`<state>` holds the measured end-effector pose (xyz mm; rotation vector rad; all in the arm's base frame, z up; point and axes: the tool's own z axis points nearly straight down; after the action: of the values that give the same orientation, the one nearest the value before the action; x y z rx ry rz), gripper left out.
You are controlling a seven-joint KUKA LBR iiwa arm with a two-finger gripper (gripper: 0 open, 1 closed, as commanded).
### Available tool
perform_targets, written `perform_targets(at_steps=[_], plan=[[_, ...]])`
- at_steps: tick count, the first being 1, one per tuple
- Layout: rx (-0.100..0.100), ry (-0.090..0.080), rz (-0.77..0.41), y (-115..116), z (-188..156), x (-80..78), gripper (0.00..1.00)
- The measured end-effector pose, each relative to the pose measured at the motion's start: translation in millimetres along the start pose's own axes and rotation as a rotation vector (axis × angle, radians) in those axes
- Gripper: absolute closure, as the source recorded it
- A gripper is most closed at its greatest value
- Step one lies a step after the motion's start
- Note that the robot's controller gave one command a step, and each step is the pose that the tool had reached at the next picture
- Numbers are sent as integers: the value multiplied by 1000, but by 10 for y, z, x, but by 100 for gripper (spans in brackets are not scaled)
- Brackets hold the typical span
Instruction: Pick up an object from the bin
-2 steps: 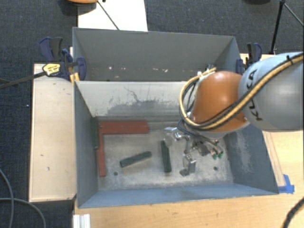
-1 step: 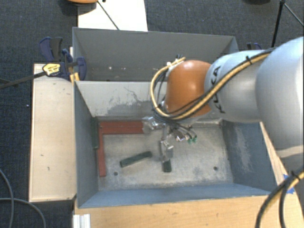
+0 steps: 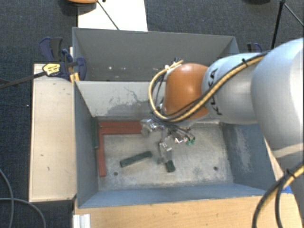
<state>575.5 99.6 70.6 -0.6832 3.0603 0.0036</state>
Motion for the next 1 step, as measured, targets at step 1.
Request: perform_targets(at_steps=[1], plan=[[0, 3, -304, 392, 1, -311, 100]])
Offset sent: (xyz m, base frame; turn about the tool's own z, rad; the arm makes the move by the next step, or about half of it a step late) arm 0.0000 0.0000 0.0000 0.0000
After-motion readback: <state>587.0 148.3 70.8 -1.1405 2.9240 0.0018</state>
